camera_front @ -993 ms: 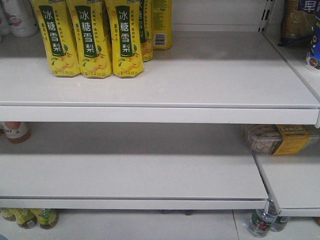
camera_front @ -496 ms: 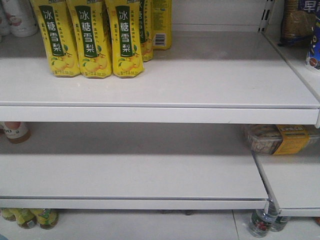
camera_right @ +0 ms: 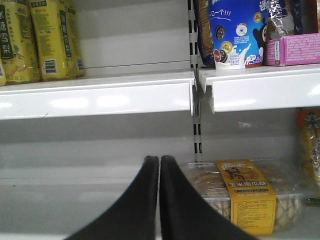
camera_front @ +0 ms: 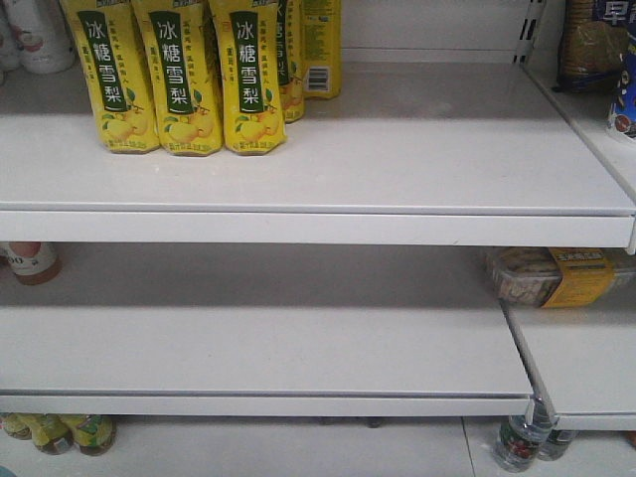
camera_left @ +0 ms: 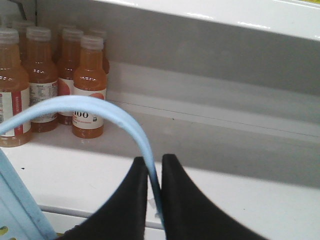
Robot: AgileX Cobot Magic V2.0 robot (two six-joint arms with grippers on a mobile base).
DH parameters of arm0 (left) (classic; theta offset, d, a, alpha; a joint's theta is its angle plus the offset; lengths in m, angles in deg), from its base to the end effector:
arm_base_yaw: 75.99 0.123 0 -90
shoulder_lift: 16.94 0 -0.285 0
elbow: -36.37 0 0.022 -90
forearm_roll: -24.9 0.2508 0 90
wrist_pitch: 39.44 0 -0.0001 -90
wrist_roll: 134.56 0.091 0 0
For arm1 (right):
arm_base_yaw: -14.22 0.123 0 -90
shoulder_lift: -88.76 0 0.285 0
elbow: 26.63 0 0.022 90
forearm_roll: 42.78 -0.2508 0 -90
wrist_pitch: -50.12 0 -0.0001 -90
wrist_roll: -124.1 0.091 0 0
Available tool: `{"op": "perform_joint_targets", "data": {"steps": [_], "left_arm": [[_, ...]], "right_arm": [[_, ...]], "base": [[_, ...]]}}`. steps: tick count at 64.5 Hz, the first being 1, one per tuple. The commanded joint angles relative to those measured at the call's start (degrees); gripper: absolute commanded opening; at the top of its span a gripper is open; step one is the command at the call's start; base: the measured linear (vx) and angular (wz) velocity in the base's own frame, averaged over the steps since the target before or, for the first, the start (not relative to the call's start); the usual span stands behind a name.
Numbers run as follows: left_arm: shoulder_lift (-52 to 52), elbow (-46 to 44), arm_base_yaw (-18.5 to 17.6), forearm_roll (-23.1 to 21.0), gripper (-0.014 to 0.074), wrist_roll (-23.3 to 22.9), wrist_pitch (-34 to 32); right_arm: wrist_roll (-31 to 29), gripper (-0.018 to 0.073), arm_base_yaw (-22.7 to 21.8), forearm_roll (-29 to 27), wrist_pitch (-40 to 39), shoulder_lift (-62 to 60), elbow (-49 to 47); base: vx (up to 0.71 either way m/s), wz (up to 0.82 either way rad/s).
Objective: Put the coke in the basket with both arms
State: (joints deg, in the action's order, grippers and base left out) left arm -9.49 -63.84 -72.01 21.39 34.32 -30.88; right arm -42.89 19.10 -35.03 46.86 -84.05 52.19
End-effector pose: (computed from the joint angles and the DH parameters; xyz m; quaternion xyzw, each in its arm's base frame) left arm 0.0573 0.0031 0.1847 -0.1167 0.7326 -0.0654 0.6673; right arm 0.0559 0.0055 0.2094 -0.0006 0.6612 0.0689 0.7471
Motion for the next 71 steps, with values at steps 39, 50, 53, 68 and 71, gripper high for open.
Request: {"op": "perform_joint_targets", "data": {"steps": [39,50,53,68,71], "left_arm": [[-1.2,-0.3,0.1,2.3,-0.0006,2.0,-9.2],[-1.2,-0.3,0.1,2.3,-0.0006,2.0,-9.2],[-1.2,-0.3,0.1,2.3,-0.0006,2.0,-9.2],[-1.2,-0.3,0.1,2.3,-0.0006,2.0,-9.2],[-1.2,-0.3,0.1,2.3,-0.0006,2.0,-9.2]], "right_arm": [[-0.5,-0.0005,-0.4,0.2,-4.5,-1.1,0.6],[-0.5,-0.0005,-0.4,0.2,-4.5,-1.1,0.6],[-0.5,-0.0005,-0.4,0.2,-4.5,-1.1,0.6],[-0.5,-0.0005,-0.4,0.2,-4.5,-1.1,0.6],[-0.5,-0.0005,-0.4,0.2,-4.5,-1.1,0.6]], "base": [[0.0,0.0],[0.0,0.0],[0.0,0.0],[0.0,0.0],[0.0,0.0]]}}
